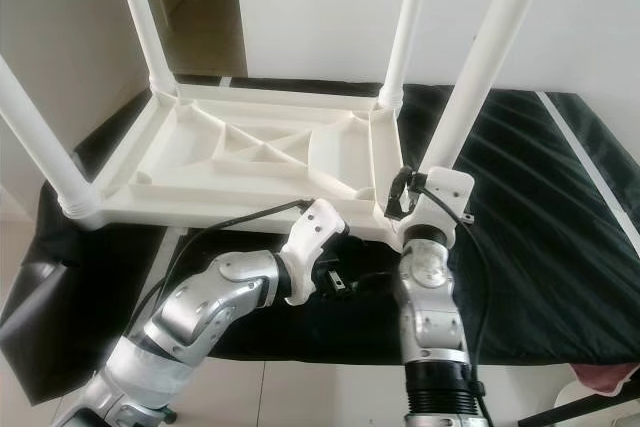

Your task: Building children table

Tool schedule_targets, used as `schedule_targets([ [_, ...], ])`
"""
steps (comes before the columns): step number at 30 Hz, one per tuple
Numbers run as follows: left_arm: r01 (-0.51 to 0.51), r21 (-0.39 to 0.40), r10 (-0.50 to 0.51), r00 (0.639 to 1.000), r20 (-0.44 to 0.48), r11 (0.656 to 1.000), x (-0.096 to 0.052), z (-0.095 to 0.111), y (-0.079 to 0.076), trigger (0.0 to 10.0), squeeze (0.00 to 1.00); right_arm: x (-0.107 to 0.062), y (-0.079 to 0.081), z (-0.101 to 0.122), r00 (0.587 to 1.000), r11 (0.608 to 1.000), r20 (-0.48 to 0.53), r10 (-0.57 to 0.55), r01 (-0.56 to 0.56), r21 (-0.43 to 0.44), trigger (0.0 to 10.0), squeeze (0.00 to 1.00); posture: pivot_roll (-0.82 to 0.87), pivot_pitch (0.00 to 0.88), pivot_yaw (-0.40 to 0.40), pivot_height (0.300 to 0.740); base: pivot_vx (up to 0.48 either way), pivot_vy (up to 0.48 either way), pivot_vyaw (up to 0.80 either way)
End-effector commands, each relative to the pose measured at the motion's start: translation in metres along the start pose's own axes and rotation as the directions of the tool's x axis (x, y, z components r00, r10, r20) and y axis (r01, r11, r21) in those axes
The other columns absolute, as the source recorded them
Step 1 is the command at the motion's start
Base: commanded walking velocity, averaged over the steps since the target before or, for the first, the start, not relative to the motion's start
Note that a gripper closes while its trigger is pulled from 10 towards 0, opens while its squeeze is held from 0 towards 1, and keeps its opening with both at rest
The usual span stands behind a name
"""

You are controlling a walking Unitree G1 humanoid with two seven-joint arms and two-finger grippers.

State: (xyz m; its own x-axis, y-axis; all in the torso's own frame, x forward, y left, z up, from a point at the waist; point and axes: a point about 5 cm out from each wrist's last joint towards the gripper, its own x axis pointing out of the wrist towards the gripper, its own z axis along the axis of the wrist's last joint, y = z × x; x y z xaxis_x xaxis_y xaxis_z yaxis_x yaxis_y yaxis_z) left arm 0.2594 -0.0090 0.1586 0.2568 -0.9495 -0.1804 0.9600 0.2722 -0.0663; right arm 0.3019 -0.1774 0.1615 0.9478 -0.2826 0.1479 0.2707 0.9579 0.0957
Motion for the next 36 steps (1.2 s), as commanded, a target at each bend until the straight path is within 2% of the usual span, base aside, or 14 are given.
schedule_targets([
  [1,0.033,0.03,-0.033,0.999,-0.014,0.999,0.001,-0.001,-0.004,10.0,0.0,-0.002,-0.01,-0.005,1.0,1.0,-0.023,0.014,-0.014,-0.002,10.0,0.05,0.03,0.0,-0.046,0.74,0.0,0.0,0.0],
  [2,0.033,0.03,-0.033,0.999,-0.014,0.999,0.001,-0.001,-0.004,10.0,0.0,-0.002,-0.01,-0.005,1.0,1.0,-0.023,0.014,-0.014,-0.002,10.0,0.05,0.03,0.0,-0.046,0.74,0.0,0.0,0.0],
  [3,0.03,0.039,-0.03,0.999,-0.014,0.999,0.002,-0.003,-0.004,10.0,0.0,-0.003,-0.014,-0.008,0.998,0.999,-0.035,0.049,-0.049,0.004,10.0,0.0,0.03,0.0,-0.046,0.74,0.0,0.0,0.0],
  [6,0.028,0.041,-0.027,1.0,-0.013,0.999,0.005,-0.005,-0.008,10.0,0.0,-0.01,-0.022,-0.01,0.984,0.985,-0.043,0.173,-0.173,0.013,10.0,0.0,0.02,0.0,-0.04,0.74,0.0,0.0,0.0],
  [9,0.036,0.042,-0.036,0.999,-0.014,0.998,0.006,-0.006,-0.011,10.0,0.0,-0.01,-0.026,-0.01,0.974,0.975,-0.041,0.223,-0.223,0.003,10.0,0.0,0.02,0.0,-0.036,0.74,0.0,0.0,0.0],
  [11,0.037,0.049,-0.037,0.999,-0.015,0.998,0.007,-0.007,-0.012,10.0,0.0,-0.009,-0.029,-0.009,0.966,0.966,-0.04,0.256,-0.257,-0.016,10.0,0.0,0.01,0.0,-0.033,0.74,0.0,0.0,0.0],
  [13,0.027,0.09,-0.026,1.0,-0.011,0.996,0.009,-0.007,-0.013,10.0,0.0,-0.005,-0.035,-0.008,0.949,0.948,-0.048,0.311,-0.313,-0.049,10.0,0.0,0.01,0.0,-0.031,0.74,0.0,0.0,0.0],
  [18,0.029,0.094,-0.028,0.999,-0.018,0.995,0.012,-0.007,-0.013,10.0,0.0,0.005,-0.045,-0.006,0.919,0.914,-0.068,0.388,-0.394,-0.096,10.0,0.0,0.0,0.0,-0.028,0.74,0.0,0.0,0.0],
  [23,0.025,0.094,-0.024,1.0,-0.019,0.995,0.012,-0.006,-0.012,10.0,0.0,0.013,-0.047,-0.004,0.895,0.888,-0.087,0.437,-0.445,-0.12,10.0,0.0,0.0,0.0,-0.026,0.74,0.0,0.0,0.0],
  [24,0.023,0.104,-0.021,1.0,-0.019,0.994,0.013,-0.006,-0.012,10.0,0.0,0.019,-0.047,-0.003,0.87,0.859,-0.103,0.482,-0.492,-0.14,10.0,0.0,0.01,0.0,-0.028,0.74,0.0,0.0,0.0],
  [25,0.023,0.104,-0.021,1.0,-0.019,0.994,0.013,-0.006,-0.012,10.0,0.0,0.019,-0.047,-0.003,0.87,0.859,-0.103,0.482,-0.492,-0.14,10.0,0.0,0.01,0.0,-0.028,0.74,0.0,0.0,0.0],
  [27,0.02,0.111,-0.018,1.0,-0.019,0.994,0.011,-0.005,-0.01,10.0,0.0,0.023,-0.043,-0.003,0.828,0.814,-0.127,0.546,-0.56,-0.155,10.0,0.0,0.01,0.0,-0.032,0.74,0.0,0.0,0.0],
  [36,0.013,0.116,-0.011,1.0,-0.012,0.993,0.01,-0.003,-0.008,10.0,0.0,0.032,-0.04,-0.005,0.764,0.751,-0.163,0.624,-0.645,-0.146,10.0,0.0,0.02,0.0,-0.033,0.74,0.0,0.0,0.0],
])
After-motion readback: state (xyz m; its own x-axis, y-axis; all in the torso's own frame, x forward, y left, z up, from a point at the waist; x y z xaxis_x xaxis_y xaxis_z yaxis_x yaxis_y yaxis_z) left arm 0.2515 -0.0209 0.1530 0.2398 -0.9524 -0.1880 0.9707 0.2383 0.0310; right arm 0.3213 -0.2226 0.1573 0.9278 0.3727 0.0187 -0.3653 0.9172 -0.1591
